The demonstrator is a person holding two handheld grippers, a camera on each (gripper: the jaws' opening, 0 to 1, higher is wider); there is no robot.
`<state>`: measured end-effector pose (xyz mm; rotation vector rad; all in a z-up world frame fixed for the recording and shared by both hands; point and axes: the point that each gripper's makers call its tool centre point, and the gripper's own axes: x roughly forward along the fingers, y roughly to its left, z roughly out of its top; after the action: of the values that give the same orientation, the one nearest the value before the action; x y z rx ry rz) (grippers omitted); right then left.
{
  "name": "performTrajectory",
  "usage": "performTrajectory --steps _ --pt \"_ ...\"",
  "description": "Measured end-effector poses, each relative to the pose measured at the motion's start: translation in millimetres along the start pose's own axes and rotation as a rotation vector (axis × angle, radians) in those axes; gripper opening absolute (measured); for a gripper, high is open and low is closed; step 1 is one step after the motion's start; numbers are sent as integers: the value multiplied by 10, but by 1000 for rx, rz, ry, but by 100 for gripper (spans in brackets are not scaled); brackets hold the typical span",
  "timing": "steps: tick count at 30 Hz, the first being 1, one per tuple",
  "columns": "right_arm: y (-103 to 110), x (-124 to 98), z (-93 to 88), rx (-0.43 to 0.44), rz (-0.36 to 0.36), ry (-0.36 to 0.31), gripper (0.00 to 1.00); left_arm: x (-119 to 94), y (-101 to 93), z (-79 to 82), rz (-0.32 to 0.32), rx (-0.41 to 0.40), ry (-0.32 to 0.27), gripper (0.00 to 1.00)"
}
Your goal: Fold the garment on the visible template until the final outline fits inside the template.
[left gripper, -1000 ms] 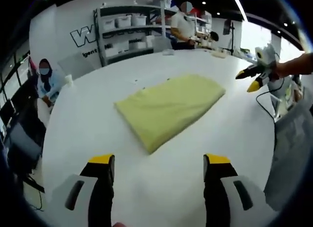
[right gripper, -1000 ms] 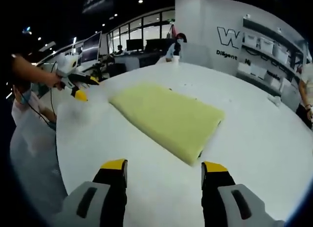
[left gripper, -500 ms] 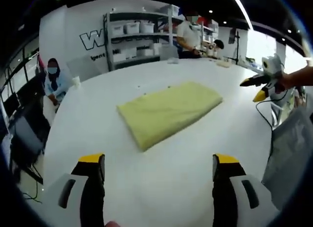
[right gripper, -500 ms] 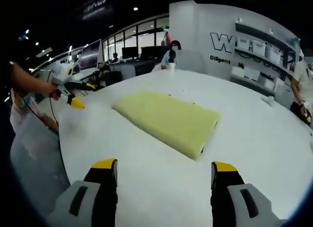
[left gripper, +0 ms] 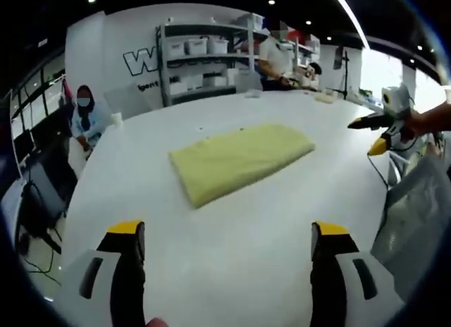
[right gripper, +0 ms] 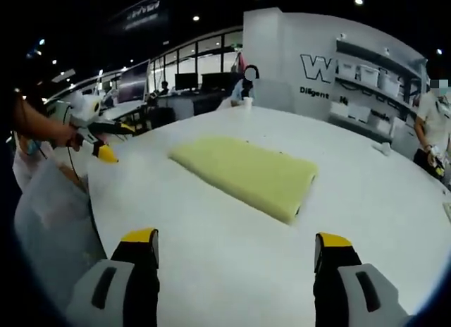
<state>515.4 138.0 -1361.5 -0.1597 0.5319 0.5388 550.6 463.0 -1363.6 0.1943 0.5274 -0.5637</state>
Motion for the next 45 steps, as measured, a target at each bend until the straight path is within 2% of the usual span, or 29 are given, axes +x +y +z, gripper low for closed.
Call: performTrajectory --steps 4,9,16,27,45 --pt "59 -36 -19 25 -10 -23 96 -62 -54 -77 8 5 6 99" --pt "187 -66 -79 8 -1 -21 99 -113 -153 -139 3 2 7 99" --pt "229 -129 -109 24 -24 -45 99 -168 -255 -188 -6 21 13 99" --pt "213 -211 -132 50 -50 -67 99 -215 -272 -209 5 -6 -4 99" --pt "258 -120 -178 54 -24 -32 99 -193 -248 -297 14 -22 18 99"
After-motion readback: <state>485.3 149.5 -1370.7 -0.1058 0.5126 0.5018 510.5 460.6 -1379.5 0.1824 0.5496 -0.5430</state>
